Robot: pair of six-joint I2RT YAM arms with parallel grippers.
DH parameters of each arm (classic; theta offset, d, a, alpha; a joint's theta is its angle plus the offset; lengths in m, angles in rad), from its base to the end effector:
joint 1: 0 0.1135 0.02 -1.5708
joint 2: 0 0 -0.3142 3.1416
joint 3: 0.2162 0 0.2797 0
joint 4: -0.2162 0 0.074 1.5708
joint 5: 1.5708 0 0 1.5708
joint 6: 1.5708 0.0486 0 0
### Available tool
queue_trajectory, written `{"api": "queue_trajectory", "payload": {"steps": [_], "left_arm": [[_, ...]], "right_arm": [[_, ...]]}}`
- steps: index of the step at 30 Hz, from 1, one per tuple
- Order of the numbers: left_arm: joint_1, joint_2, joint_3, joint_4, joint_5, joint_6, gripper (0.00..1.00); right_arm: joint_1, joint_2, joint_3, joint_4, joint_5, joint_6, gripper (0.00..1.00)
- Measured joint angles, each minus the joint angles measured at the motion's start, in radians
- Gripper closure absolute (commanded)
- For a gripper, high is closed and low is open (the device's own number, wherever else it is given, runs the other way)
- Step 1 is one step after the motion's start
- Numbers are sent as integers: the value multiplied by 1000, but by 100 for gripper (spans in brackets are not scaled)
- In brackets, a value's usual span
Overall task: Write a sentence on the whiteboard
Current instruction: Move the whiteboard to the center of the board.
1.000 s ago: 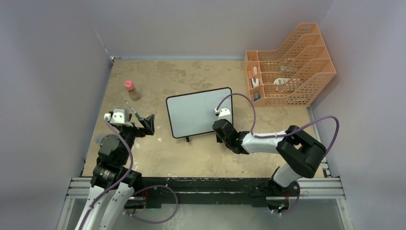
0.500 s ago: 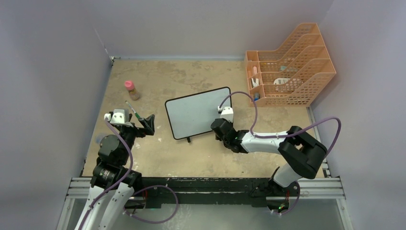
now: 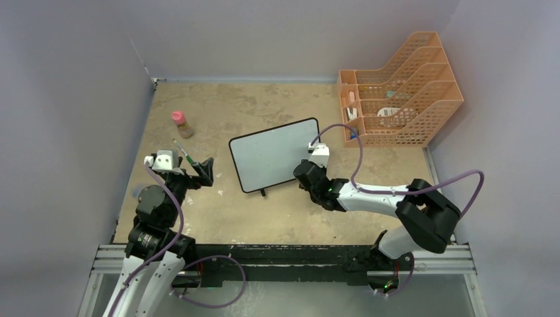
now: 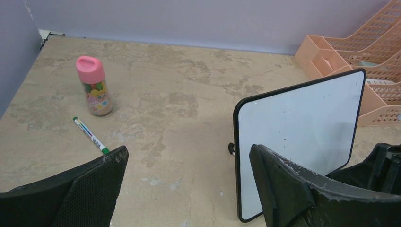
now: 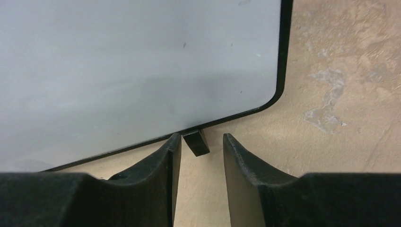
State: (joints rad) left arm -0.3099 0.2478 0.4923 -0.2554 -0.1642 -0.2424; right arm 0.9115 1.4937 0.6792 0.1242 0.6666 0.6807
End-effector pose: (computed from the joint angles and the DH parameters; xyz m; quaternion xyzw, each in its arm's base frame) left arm 0.0861 -0.0192 0.3136 -0.0337 0.7101 -0.1350 0.6902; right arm 0.2157 0.2293 0.1978 0.0401 0.8652 0.0808 0.4932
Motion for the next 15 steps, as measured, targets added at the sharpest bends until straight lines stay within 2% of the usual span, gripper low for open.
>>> {"api": "queue_trajectory", "payload": {"steps": [9,15], "left_arm": [[0,57,0,-8,-36,0,2],[0,164,24,-51,-85,-5,2]], "right_arm": [[0,-99,-25,3,-4,0,52],[0,-182,-30,-19,-61,-4,48]]}}
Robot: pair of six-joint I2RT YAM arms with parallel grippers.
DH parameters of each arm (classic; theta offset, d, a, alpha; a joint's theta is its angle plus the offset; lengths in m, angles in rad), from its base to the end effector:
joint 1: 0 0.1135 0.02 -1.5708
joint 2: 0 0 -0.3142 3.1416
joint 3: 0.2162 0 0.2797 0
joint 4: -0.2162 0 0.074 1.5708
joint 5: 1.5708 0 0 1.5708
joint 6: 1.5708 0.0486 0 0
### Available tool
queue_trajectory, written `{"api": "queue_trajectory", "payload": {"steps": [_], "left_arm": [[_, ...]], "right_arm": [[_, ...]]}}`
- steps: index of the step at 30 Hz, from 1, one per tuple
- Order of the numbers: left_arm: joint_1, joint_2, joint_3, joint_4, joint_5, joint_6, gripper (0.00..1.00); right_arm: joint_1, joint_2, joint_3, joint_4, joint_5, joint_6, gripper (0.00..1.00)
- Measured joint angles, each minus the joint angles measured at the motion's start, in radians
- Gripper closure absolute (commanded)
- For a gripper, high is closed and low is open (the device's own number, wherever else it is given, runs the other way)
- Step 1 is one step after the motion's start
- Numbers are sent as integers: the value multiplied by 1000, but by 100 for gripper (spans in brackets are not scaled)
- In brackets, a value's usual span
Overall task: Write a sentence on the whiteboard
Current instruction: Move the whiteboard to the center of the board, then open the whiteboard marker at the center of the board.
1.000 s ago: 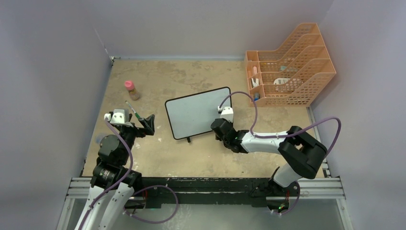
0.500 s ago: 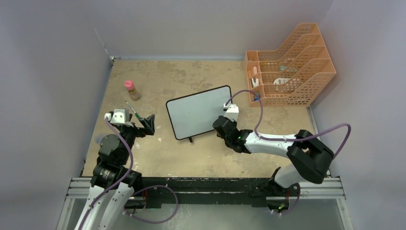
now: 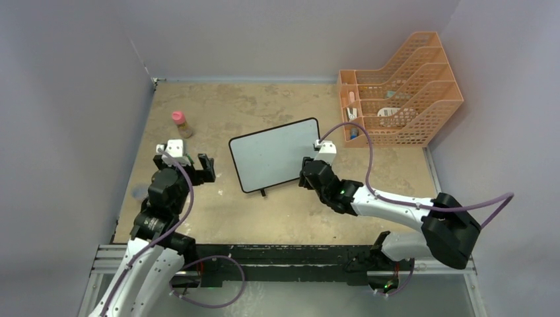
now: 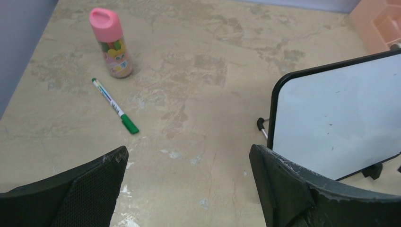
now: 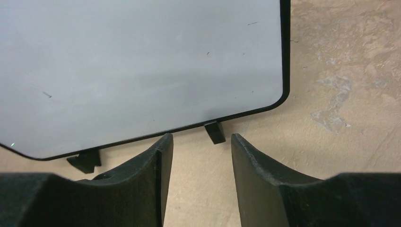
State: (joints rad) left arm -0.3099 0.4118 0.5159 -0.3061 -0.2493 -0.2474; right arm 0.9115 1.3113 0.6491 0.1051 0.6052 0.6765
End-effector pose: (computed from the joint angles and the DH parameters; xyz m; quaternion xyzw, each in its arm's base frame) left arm 0.1143 -0.0240 0.3030 -0.0545 0.7709 -0.0799 0.6296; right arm 0.1986 0.2111 0.2363 0.0458 0.8458 0.1478 0.5106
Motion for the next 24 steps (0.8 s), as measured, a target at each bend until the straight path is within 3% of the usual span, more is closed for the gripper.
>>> {"api": "queue_trajectory", "payload": {"steps": [7,12,18,24], "left_arm": [[0,158,54,-36,-37,-25,2],[11,377,140,-78,-61,-118,2],[148,634,245,-138,-18,-249,1],[250,775,343,-220,5,-336,4]], "right_arm": [[0,-53,5,-45,-53,-43,38],[0,-138,6,-55,-77,-93,29],[0,-296,-15,-44,-78,-148,10],[0,-433,-53,-28,-73,-176,3]]}}
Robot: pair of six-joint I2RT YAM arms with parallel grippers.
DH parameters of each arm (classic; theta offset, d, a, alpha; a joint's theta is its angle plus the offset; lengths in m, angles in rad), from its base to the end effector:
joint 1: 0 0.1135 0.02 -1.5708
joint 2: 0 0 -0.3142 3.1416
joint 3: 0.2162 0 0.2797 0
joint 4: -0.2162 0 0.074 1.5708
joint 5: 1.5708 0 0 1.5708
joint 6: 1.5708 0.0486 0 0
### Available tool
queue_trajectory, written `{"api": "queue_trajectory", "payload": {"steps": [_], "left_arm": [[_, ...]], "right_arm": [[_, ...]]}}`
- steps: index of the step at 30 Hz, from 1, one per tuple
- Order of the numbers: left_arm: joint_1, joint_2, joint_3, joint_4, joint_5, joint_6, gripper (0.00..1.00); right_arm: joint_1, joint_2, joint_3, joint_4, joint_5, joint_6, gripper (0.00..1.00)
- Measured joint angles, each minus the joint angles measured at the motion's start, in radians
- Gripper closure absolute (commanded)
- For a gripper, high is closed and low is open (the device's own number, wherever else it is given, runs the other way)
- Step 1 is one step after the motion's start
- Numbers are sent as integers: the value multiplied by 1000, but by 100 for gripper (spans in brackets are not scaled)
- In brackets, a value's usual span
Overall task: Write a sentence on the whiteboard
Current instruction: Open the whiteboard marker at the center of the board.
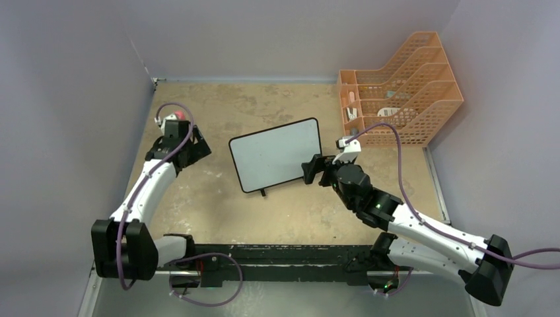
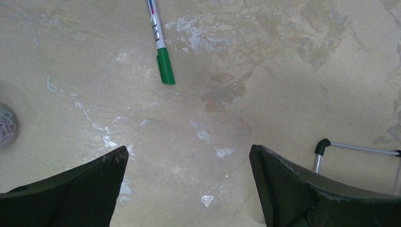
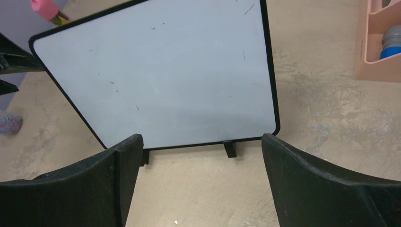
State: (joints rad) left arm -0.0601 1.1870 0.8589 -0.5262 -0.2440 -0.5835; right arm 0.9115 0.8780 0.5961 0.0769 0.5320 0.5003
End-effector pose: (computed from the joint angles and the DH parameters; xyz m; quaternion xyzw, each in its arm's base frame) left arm 0.2601 -0.0039 0.2822 -0.2817 0.8869 -0.0020 0.3662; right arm 0.1493 0.1524 0.3133 0.0096 0.7666 0.2398 0.5956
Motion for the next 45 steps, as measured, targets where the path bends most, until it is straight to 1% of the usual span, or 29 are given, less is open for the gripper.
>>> {"api": "queue_trajectory", "payload": {"steps": [3,9,12,16,19,22,31,39,45], "left_arm": [[17,70,49,-22,6,-15,8],[82,243,127,-71,11,-6,22],[108,307,158,-85,14,5,30],[117,372,201,-96,24,28,42],[119,420,234,-87,35,38,45],[122,447,239,-74,48,46,47],[164,526,246,-18,83,50,65],[175,602,269,26,84,52,75],[183,613,273,51,80,53,83]], "right_arm": [[0,-24,0,5,12,-3,1],[0,-56,-17,11,106,-4,1],[0,-87,-27,13,147,-4,1],[0,-111,-34,16,203,-4,1],[0,-105,-34,23,225,-7,1],[0,-79,-34,32,240,-12,1],[0,-54,-35,33,245,-15,1],[0,-53,-37,30,249,-15,1],[0,-48,-38,33,258,-15,1]]}}
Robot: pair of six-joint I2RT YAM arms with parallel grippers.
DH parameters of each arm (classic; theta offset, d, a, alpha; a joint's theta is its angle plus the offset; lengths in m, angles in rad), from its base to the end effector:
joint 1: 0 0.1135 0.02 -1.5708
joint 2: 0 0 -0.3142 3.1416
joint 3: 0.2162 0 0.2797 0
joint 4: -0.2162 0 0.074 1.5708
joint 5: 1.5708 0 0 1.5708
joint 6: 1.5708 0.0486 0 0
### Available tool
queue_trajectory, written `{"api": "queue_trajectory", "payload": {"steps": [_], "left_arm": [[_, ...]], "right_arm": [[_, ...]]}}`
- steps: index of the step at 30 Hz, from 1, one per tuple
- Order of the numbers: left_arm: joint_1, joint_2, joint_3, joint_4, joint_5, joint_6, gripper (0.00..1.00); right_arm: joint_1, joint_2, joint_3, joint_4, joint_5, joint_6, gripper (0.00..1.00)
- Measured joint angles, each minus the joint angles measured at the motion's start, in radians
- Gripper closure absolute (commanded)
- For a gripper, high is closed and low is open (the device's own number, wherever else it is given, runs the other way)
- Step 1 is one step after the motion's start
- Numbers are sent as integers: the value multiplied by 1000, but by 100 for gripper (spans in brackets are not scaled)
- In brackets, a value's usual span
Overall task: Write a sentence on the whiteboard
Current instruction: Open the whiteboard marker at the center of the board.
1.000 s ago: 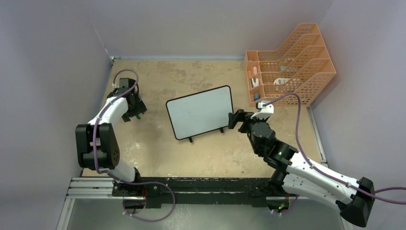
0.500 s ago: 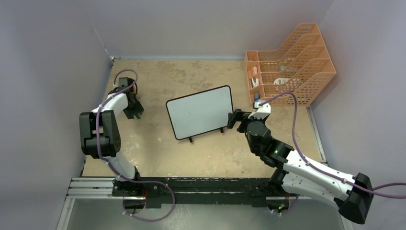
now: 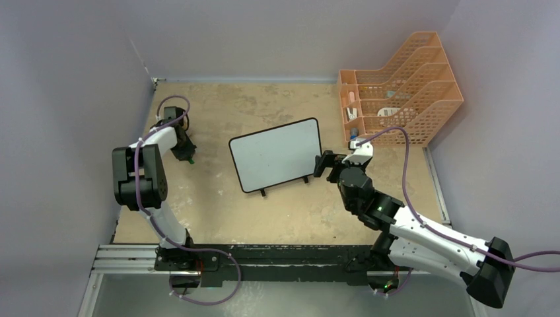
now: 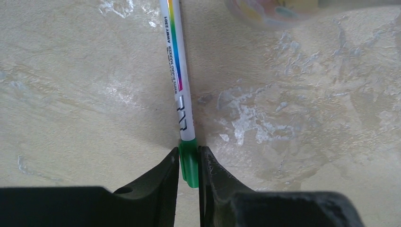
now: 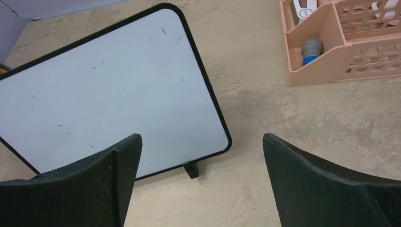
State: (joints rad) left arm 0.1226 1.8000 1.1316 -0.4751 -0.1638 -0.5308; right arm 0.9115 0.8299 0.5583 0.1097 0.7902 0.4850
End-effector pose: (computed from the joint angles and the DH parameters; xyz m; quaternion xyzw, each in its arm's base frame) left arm 0.3896 0.0560 0.1863 -0.3290 0.9169 0.0355 0.2231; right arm 0.1461 0.1322 0.3124 0.0948 0.7401 0.1596 0.6464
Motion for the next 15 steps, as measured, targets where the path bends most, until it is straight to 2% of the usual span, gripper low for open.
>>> {"api": "queue_trajectory", "payload": {"steps": [4,9,12,15], "left_arm": [[2,-14,-23,8,3,0,88],[2,-114,-118,-21,16,1,92],[3,-177,-169,-73,27,2,92],[3,-230,-208,-116,32,4,87]], "right_arm": [[0,6,0,-1,3,0,1],[0,1,-3,0,3,0,1],[0,-2,-5,0,3,0,1],[0,-2,-5,0,3,0,1]]}}
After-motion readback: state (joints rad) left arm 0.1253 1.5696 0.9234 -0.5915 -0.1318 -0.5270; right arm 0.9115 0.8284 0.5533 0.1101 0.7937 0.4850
